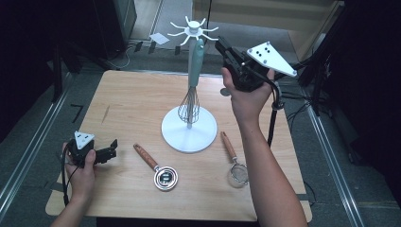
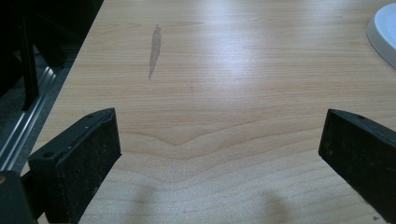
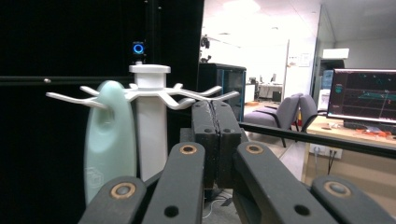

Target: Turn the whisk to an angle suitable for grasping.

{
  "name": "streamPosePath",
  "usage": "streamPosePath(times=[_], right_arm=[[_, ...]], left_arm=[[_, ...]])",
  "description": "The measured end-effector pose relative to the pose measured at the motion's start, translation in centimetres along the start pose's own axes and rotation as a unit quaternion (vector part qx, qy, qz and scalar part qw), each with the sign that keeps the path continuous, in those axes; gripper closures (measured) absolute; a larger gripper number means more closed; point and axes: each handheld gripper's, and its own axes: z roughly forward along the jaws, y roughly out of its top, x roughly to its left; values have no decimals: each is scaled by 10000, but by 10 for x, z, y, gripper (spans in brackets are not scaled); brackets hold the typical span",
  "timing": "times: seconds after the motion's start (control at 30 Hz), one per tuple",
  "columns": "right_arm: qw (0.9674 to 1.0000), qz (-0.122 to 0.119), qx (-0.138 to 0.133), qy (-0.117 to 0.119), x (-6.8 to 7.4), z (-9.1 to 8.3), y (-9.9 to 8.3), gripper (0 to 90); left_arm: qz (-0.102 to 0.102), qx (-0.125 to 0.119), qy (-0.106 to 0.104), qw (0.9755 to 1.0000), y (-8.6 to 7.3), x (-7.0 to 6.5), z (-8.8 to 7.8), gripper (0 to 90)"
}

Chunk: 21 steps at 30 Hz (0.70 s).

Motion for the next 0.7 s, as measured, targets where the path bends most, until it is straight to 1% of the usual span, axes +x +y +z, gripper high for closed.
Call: streamPosePath(times=[0.33,0.7], right_arm=[[9999,17,-41,162,6,-3,3,900],[9996,-41,25,295,17,-5,0,900]], left_arm=[[-4,-11,9,10000,0,0,0,0],[-3,0,0,10000,0,0,0,0]])
